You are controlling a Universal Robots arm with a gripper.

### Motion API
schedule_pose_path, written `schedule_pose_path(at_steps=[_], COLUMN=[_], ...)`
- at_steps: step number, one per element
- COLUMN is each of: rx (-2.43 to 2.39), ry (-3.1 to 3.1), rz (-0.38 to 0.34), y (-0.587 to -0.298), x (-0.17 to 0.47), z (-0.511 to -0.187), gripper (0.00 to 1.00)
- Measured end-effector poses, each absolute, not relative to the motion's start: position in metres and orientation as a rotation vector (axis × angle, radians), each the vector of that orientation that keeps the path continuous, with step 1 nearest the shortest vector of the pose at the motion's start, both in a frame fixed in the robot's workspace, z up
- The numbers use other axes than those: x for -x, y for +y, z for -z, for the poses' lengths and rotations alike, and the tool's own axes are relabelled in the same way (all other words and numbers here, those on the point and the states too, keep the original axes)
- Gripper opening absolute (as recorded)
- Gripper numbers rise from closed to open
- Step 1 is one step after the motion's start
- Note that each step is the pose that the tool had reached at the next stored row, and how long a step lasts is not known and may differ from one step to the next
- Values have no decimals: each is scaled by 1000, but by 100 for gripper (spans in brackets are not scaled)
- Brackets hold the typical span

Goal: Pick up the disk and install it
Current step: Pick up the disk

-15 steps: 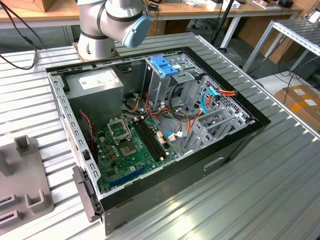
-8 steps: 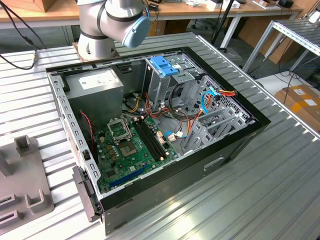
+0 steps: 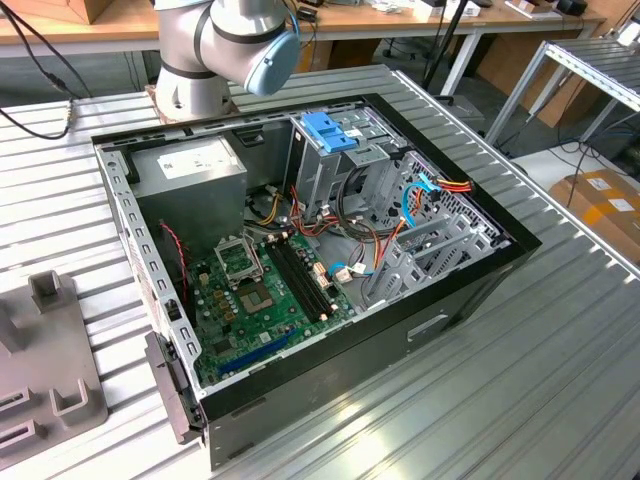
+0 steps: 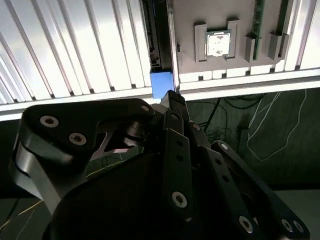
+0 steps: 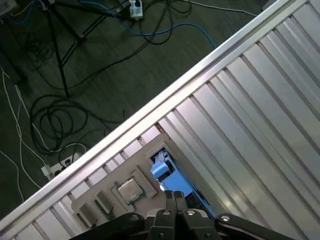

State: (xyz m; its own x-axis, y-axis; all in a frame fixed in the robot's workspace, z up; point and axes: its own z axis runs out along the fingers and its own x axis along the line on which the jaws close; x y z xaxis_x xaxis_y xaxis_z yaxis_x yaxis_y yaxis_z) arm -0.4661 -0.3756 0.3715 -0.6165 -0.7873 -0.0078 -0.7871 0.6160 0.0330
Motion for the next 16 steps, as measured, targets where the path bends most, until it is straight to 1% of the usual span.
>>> schedule_pose_path(at_steps=[16], rx=[-1809], ry=[-2552], rz=[49], y=[-376], x=[462], z=[-371], gripper=[11])
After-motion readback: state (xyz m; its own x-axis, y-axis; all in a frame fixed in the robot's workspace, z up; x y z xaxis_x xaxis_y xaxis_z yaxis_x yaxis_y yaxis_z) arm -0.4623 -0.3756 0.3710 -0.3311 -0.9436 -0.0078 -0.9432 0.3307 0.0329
